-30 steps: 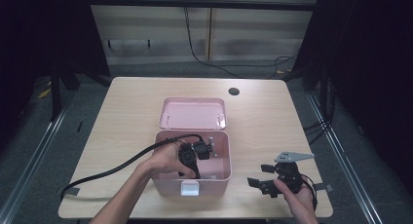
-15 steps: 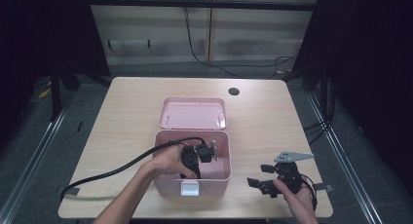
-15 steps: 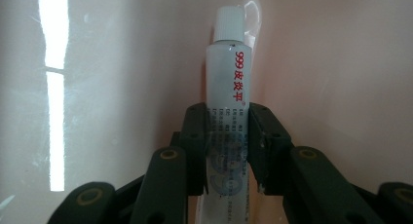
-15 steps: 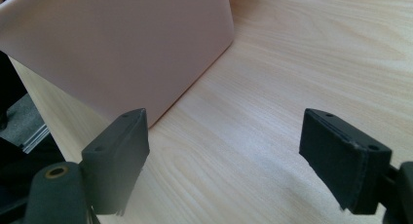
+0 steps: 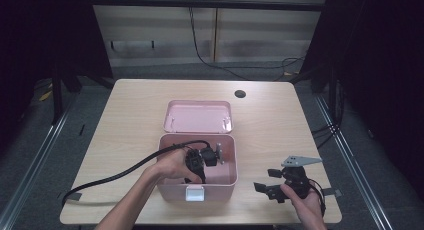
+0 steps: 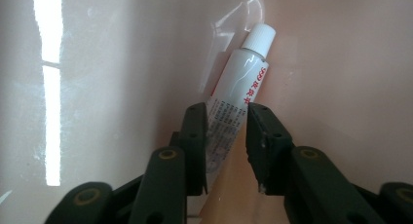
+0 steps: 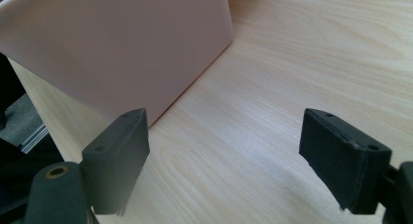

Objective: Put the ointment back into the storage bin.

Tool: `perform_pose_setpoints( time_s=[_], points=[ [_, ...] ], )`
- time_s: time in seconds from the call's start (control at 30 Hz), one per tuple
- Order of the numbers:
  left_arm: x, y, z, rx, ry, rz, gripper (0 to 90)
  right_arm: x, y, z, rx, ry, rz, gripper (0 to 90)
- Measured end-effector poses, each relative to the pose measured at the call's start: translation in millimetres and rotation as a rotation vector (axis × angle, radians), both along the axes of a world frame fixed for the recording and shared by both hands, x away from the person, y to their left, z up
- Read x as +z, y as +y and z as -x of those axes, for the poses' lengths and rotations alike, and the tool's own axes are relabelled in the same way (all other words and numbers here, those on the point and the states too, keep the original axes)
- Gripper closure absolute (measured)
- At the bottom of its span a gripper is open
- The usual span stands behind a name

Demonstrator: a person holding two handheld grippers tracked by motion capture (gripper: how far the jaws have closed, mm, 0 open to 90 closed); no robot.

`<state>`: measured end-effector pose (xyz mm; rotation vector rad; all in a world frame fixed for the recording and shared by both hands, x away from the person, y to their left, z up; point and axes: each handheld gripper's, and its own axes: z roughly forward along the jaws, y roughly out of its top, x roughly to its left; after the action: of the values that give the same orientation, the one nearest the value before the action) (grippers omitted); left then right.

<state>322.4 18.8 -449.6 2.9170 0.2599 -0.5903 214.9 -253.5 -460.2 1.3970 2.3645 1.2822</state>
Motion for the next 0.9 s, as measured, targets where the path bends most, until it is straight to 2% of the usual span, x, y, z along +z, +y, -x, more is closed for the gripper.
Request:
perform_pose_setpoints(
  time_s=[0.3,0.6,0.73,0.8,0.9],
  points=[
    [14.1,3.5,-1.8,0.037,-0.009,0.047,64.0,0.1,-0.3,-0.1,0.0,-0.003,0.0,18.0],
    [33.3,11.8,-0.3,0.042,-0.043,0.089,63.9,0.1,-0.3,-0.1,0.001,-0.005,0.001,17.9],
    [42.2,14.1,-1.4,0.092,-0.046,0.111,62.3,0.2,-0.2,-0.1,-0.002,-0.002,0.002,18.0],
    [46.6,16.0,-2.6,0.097,-0.042,0.129,61.9,0.2,-0.1,-0.1,-0.002,0.0,0.001,18.0],
    [54.4,20.2,-2.2,0.106,-0.062,0.138,61.1,0.1,-0.2,0.1,-0.001,-0.004,0.003,18.0]
  ],
)
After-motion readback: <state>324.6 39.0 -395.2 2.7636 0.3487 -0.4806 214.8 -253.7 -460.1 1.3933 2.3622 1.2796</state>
